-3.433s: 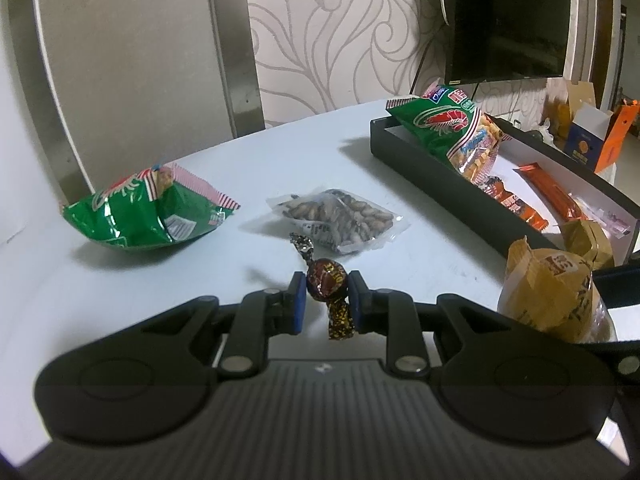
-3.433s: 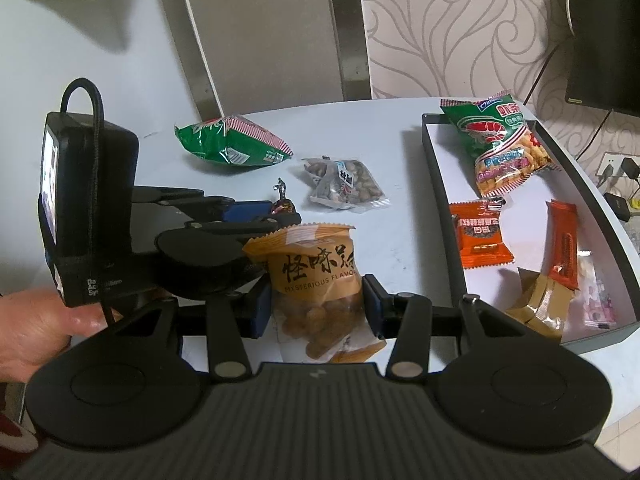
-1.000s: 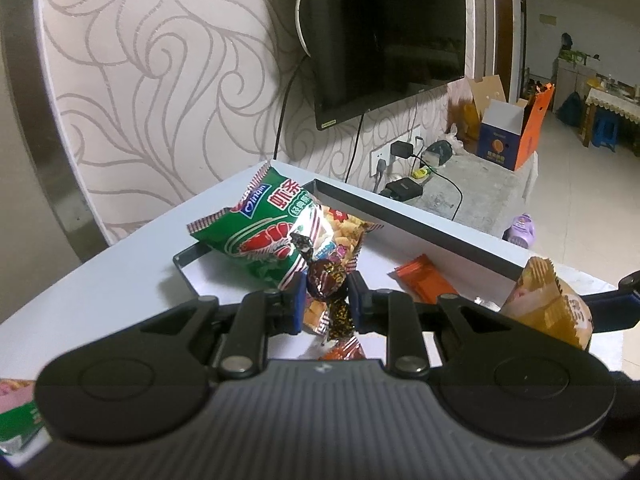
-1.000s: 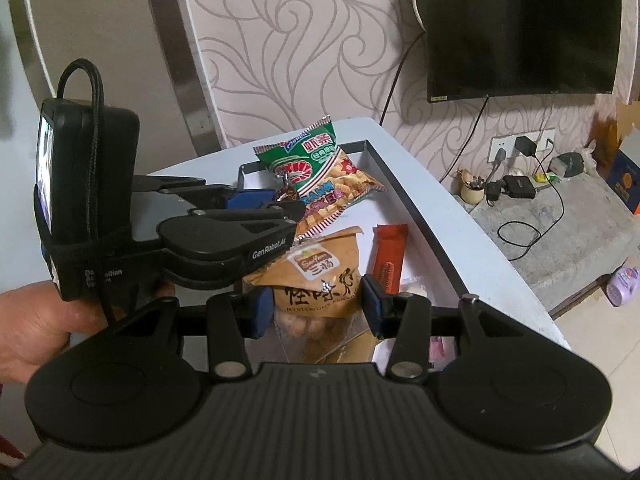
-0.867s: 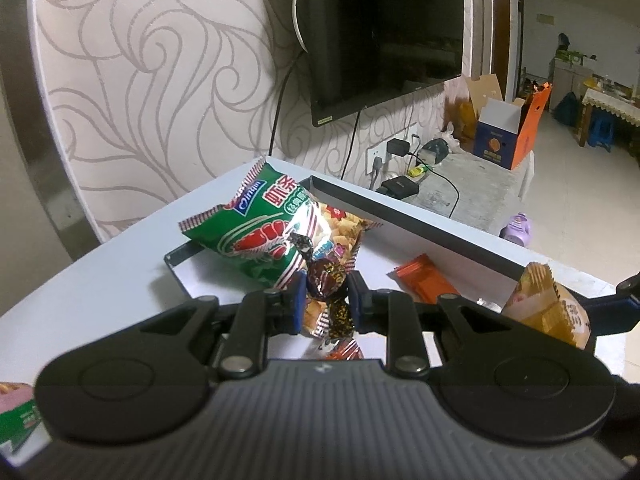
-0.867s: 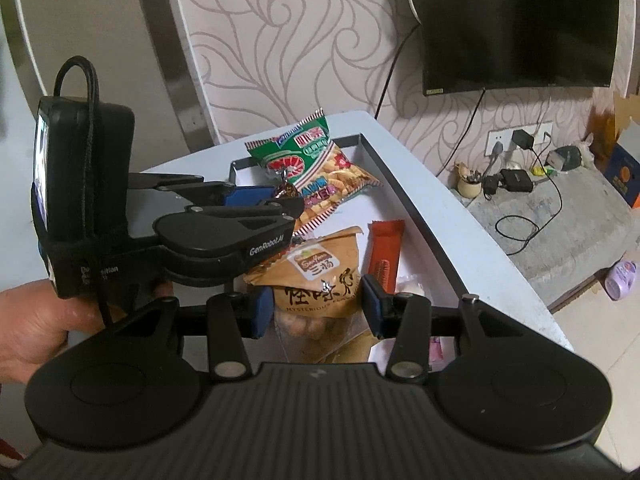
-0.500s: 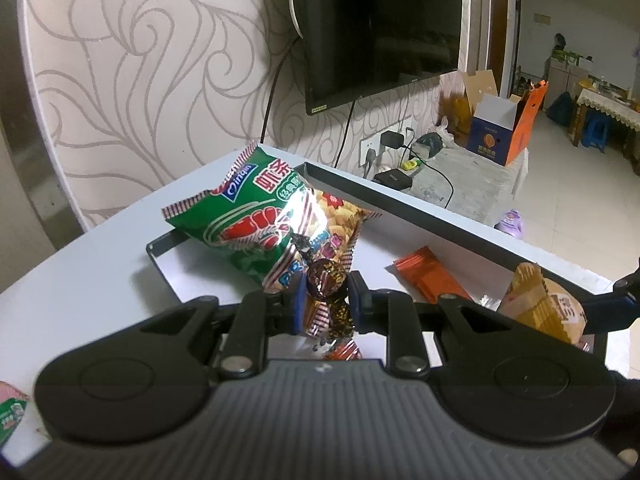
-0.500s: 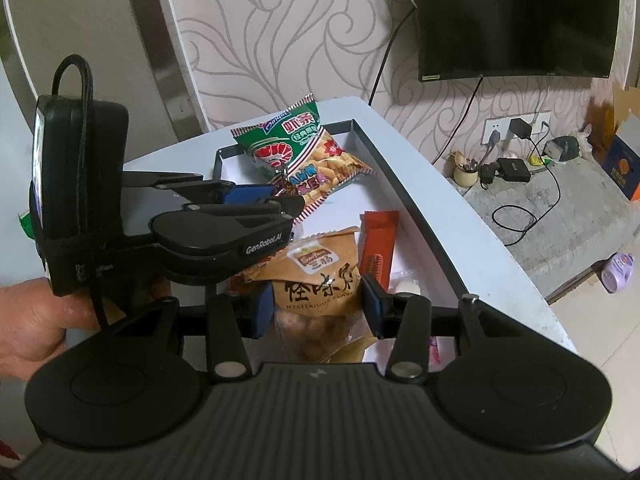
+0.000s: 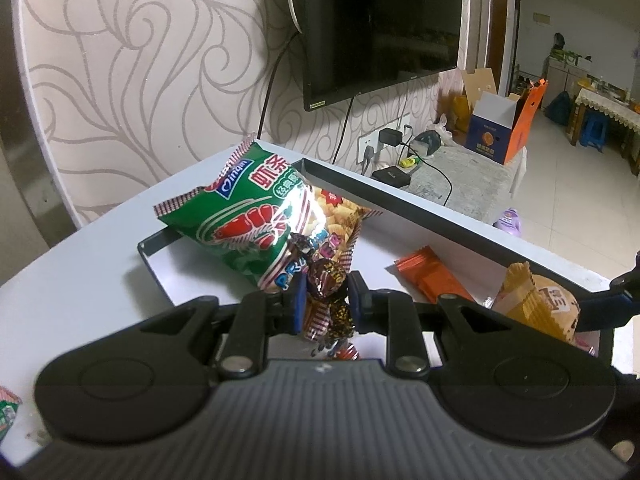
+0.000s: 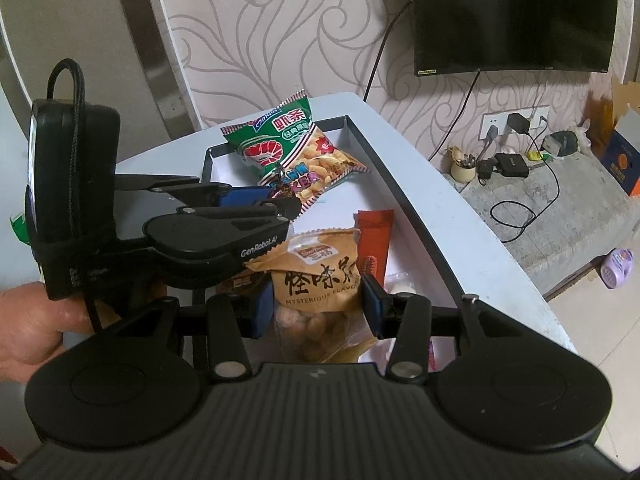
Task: Organize snacks
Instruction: 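Lower the peanut bag into the tray with the right gripper while the left lowers the brown candy, then open both grippers to release the peanut bag and brown candy in the tray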
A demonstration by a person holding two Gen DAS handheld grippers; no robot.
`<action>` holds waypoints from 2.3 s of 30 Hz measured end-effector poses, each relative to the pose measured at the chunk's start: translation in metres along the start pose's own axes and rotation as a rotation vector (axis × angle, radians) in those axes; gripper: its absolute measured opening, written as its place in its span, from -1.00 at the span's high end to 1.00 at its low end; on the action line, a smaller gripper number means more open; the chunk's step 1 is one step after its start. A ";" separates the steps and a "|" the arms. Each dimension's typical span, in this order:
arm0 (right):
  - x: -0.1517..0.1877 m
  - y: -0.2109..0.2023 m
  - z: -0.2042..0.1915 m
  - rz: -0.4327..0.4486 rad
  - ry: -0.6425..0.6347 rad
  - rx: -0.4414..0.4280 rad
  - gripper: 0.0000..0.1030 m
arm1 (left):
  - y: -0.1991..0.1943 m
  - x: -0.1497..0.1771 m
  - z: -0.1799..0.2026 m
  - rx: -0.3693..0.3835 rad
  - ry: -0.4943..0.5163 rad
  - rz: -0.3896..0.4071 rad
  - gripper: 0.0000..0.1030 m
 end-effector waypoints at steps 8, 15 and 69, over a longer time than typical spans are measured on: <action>-0.003 0.003 0.003 0.007 0.003 0.012 0.00 | 0.002 0.000 0.001 0.000 -0.004 -0.002 0.51; -0.006 0.009 0.006 0.005 -0.009 0.025 0.00 | 0.007 0.001 0.000 -0.001 -0.011 -0.013 0.51; -0.010 -0.045 -0.094 0.116 -0.128 -0.160 -0.68 | -0.163 0.059 -0.114 -0.385 -0.121 0.187 -0.56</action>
Point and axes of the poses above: each gripper's, at about its wrist camera, not at the fingertips, and y roughly the way its jaws point, z to its right, x to its underside, the point moved 9 cm from there along y, roughly the way its jaws point, and after that the axes turned 11 degrees about y, right-handed, at the moved point
